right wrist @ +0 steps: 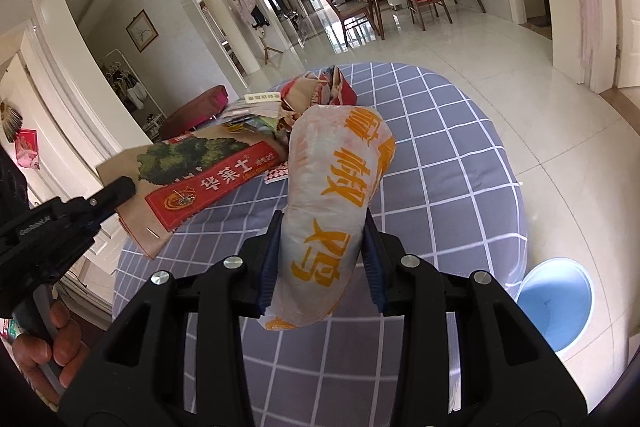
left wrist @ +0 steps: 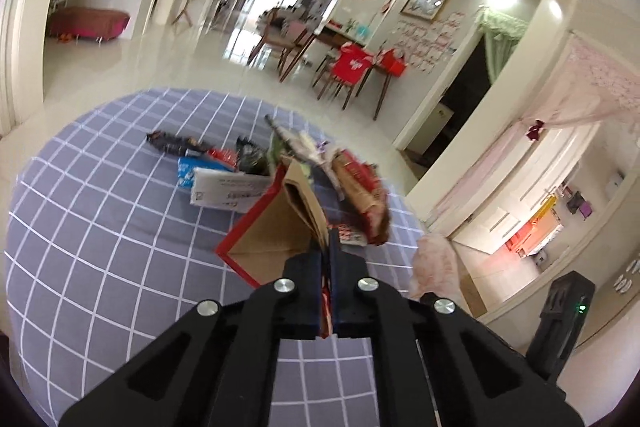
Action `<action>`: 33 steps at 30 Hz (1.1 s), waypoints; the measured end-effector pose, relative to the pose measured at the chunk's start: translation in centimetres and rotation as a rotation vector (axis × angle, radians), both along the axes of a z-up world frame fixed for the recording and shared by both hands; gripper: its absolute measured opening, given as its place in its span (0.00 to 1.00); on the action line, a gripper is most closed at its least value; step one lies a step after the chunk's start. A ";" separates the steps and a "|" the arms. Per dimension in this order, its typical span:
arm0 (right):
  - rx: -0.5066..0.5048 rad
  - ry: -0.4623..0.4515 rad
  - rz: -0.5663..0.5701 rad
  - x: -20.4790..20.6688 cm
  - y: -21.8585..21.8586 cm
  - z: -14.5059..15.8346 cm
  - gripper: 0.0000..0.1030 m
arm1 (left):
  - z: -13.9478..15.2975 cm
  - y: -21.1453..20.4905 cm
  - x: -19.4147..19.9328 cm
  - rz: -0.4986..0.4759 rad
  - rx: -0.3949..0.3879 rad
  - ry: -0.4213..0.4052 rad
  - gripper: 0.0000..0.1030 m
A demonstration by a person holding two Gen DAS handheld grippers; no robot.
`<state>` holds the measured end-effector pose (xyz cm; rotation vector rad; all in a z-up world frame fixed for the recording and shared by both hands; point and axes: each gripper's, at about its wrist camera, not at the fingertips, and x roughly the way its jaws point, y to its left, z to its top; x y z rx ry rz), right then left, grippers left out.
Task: Collect trash
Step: 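Grasp the brown paper bag with red label using the left gripper, then carry both held bags over the blue bucket and open both grippers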
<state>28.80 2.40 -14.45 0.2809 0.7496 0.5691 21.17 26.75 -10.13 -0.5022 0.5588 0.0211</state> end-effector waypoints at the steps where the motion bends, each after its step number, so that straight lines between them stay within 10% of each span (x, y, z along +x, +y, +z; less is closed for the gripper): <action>1: 0.004 -0.007 -0.001 -0.3 -0.2 0.2 0.35 | 0.4 -0.3 -0.7 -0.007 0.007 -0.018 0.02; 19: 0.108 -0.089 -0.134 -4.2 -10.6 2.0 0.35 | 6.8 -14.5 -4.0 -0.306 0.110 -0.188 0.01; 33: 0.028 0.031 -0.542 -4.1 -29.0 -6.5 0.35 | -3.0 -34.0 8.1 -0.747 0.138 0.069 0.01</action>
